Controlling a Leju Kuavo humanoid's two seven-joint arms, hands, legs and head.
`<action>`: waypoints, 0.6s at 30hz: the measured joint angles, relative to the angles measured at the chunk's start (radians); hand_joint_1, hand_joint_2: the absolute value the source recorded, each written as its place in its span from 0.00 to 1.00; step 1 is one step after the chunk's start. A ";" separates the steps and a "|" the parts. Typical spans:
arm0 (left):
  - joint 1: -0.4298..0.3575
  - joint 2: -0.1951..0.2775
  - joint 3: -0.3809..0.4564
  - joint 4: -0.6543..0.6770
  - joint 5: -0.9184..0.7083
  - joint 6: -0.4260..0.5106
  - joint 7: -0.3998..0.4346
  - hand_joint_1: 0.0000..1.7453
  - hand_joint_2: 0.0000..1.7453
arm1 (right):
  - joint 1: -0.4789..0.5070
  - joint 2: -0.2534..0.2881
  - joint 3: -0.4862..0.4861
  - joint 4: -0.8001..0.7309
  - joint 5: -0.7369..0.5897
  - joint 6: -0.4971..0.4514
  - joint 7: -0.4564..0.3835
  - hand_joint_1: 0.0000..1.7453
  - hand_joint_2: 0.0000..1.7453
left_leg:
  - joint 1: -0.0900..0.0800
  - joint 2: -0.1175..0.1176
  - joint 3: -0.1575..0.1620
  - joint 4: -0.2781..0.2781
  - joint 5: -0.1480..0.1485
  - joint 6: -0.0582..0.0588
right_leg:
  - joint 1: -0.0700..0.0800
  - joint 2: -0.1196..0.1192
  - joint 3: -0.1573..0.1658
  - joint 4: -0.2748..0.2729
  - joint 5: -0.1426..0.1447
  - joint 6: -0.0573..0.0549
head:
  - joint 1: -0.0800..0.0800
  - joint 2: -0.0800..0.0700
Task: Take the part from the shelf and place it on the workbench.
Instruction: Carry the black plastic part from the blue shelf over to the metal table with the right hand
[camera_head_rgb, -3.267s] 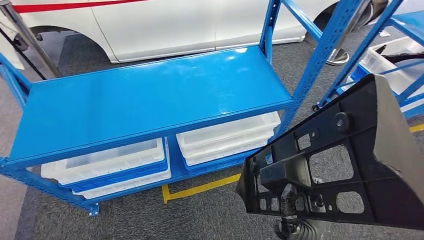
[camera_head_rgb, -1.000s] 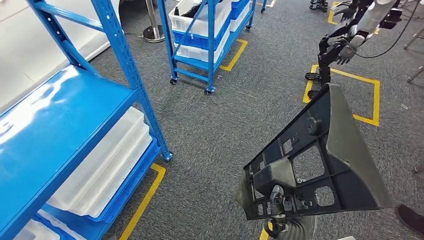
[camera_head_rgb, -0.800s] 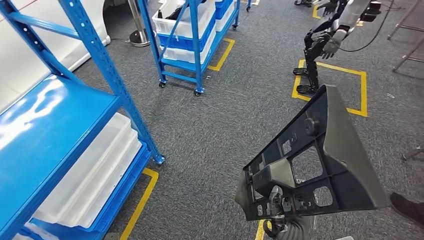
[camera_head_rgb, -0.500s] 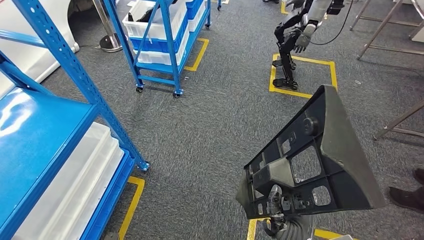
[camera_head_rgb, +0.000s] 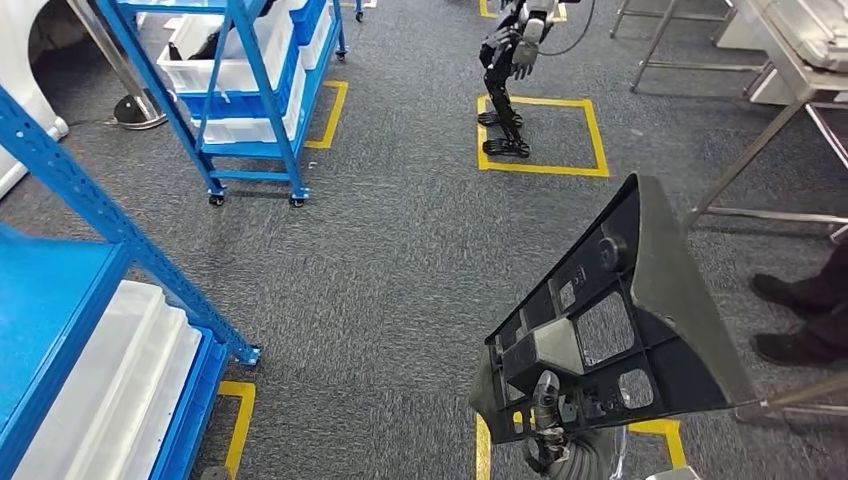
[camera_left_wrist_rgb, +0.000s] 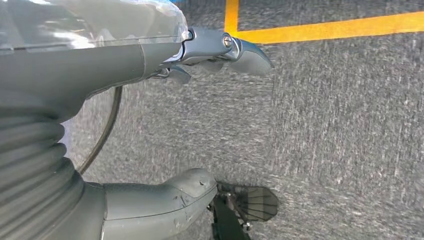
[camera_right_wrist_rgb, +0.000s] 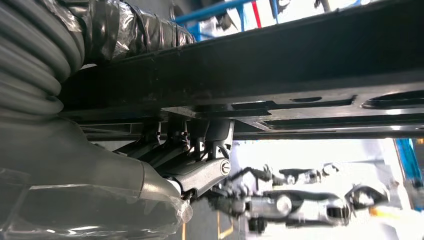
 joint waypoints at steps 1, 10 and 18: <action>-0.002 0.000 0.000 0.000 0.000 0.000 0.000 0.00 1.00 | 0.001 0.000 0.000 0.000 0.000 0.000 0.000 1.00 1.00 | -0.001 0.012 0.003 -0.001 -0.002 -0.004 | 0.000 0.013 -0.002 -0.003 0.002 -0.004 | 0.000 0.000; 0.004 0.001 0.000 0.000 0.000 0.000 0.001 0.00 1.00 | -0.001 0.001 0.000 0.003 0.000 0.000 0.000 1.00 1.00 | 0.010 -0.112 -0.130 0.264 -0.096 -0.024 | -0.017 0.133 0.008 -0.012 0.008 -0.026 | 0.000 0.000; -0.001 0.000 0.000 0.000 -0.003 -0.002 0.000 0.00 1.00 | 0.000 0.001 0.000 0.007 0.000 0.000 0.000 1.00 1.00 | 0.018 -0.162 -0.042 0.034 0.012 -0.002 | -0.024 0.203 -0.021 0.024 -0.001 0.015 | 0.000 0.000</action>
